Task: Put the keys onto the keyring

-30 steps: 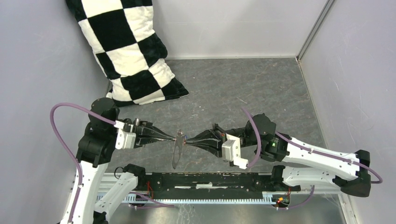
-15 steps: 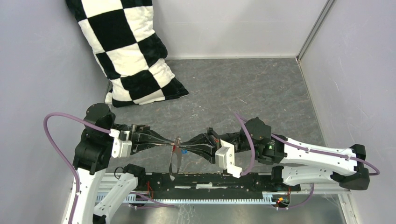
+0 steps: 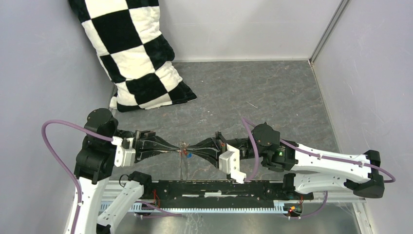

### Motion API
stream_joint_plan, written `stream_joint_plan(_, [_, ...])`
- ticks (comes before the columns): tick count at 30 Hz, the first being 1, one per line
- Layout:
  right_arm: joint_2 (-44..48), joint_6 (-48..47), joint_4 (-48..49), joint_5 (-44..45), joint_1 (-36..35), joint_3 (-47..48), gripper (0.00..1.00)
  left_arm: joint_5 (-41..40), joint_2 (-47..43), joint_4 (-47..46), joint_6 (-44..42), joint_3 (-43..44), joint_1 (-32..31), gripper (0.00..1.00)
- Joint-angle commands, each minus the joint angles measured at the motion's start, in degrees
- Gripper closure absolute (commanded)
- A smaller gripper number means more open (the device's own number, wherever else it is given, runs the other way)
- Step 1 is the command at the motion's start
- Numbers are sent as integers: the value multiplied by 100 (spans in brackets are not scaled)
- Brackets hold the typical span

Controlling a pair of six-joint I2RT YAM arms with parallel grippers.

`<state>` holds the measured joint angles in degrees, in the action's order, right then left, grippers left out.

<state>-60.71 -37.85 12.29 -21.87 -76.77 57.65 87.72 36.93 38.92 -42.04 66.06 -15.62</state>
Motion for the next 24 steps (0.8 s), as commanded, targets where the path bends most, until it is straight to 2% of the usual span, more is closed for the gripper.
stream_joint_plan(1, [81, 36, 97, 178, -27, 253, 100, 588, -55, -75, 116, 193, -18, 98])
stream_joint_plan(24, [53, 272, 252, -244, -28, 373, 100, 492, -75, -73, 69, 139, -20, 98])
